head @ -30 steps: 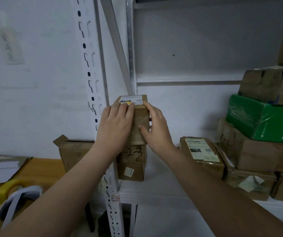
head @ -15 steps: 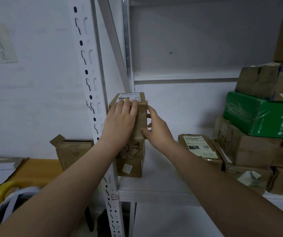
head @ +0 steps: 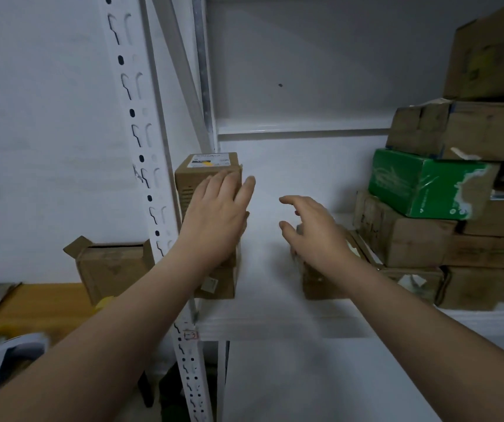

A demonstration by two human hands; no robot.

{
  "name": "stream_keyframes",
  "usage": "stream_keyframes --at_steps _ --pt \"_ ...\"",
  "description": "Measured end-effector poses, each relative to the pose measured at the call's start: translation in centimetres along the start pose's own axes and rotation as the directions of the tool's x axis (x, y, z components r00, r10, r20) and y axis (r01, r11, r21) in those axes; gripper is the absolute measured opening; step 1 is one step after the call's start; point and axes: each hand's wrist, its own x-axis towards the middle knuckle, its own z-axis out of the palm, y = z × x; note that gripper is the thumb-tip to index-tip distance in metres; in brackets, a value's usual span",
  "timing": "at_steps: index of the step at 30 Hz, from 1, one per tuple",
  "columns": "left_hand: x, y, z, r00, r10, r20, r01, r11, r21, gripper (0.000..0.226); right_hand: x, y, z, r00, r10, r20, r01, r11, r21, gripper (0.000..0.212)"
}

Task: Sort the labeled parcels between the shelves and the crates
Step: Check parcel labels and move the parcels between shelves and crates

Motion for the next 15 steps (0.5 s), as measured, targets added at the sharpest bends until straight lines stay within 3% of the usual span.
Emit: stream_keyframes --at_steps 6,10,15 --pt "-1.9 6.4 2.0 1.0 0.022 0.004 -0.02 0.956 -0.291 0.048 -6.1 4.3 -3.5 0.995 0.103 -0.013 -0.104 0.988 -0.115 0.028" --pt "-3.9 11.2 5.0 0.997 -0.025 0.077 0.057 0.893 -0.447 0.046 -9.2 7.9 -4.8 0.977 0.212 0.013 -0.21 0.972 -0.103 0.027" --pt "-3.2 15.5 9.4 0.968 -0.051 0.245 0.167 0.862 -0.478 0.071 -10.5 10.3 -5.0 0.961 0.272 0.046 -0.266 0.959 -0.102 0.027"
